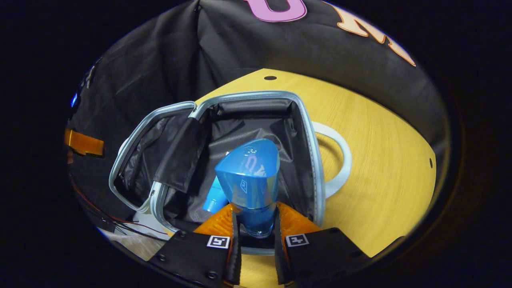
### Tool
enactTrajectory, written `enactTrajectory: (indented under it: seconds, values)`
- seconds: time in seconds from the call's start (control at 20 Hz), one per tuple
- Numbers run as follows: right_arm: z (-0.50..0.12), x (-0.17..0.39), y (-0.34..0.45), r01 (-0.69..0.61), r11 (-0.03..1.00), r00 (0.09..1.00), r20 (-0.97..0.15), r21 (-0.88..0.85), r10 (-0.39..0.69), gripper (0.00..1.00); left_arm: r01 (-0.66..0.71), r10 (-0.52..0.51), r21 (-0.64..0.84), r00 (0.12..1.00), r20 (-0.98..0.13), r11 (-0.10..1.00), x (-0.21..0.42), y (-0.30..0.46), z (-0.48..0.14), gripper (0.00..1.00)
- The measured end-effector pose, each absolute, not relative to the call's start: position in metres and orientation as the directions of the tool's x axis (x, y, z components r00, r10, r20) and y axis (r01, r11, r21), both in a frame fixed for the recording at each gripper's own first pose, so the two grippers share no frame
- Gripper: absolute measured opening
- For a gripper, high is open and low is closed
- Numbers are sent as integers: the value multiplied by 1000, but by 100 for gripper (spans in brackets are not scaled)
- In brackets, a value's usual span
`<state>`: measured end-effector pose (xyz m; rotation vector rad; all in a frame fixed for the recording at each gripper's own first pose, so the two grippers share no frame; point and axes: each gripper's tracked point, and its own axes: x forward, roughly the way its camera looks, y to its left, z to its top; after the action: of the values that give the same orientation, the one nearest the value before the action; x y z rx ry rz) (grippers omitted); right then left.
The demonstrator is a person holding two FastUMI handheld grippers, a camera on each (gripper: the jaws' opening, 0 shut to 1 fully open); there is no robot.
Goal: First open the suitcase, pack the skin care products into it, and then close the suitcase.
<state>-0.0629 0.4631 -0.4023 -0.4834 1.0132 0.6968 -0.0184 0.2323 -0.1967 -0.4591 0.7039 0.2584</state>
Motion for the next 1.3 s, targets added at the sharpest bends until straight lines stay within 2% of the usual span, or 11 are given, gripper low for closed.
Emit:
enactTrajectory:
  seconds: [0.05,0.1,0.3,0.55,0.6,0.7,0.75,0.9,1.0,1.05,1.3]
  values:
    - [-406,-64,461,-724,686,347,-894,-63,284,36,-406,98,-313,730,-677,859,-32,248,-194,88]
    - [-404,-66,460,-723,688,345,-898,-67,275,33,-433,123,-305,722,-681,848,-47,268,-195,88]
    - [-404,-56,466,-696,715,356,-893,-57,275,37,-530,192,-283,672,-716,800,-87,326,-212,88]
    - [-414,-55,464,-686,723,370,-897,-86,244,42,-581,203,-307,650,-732,754,-90,356,-231,88]
    - [-414,-57,467,-681,729,366,-897,-75,249,48,-592,211,-303,642,-737,746,-90,364,-232,88]
    - [-409,-58,473,-671,740,373,-887,-54,273,49,-609,220,-304,635,-740,733,-89,378,-241,88]
    - [-405,-57,477,-669,742,377,-881,-45,287,46,-611,219,-308,635,-741,729,-88,384,-243,88]
    - [-395,-50,479,-647,762,406,-861,-34,307,99,-617,219,-309,630,-745,723,-82,401,-251,88]
    - [-381,-48,480,-620,785,421,-846,-6,326,99,-615,205,-323,633,-747,720,-73,407,-258,88]
    - [-374,-46,481,-603,797,429,-836,16,341,95,-615,199,-328,632,-749,717,-69,411,-263,88]
    - [-325,-27,474,-498,859,499,-772,117,394,99,-618,154,-398,649,-745,678,-43,421,-285,87]
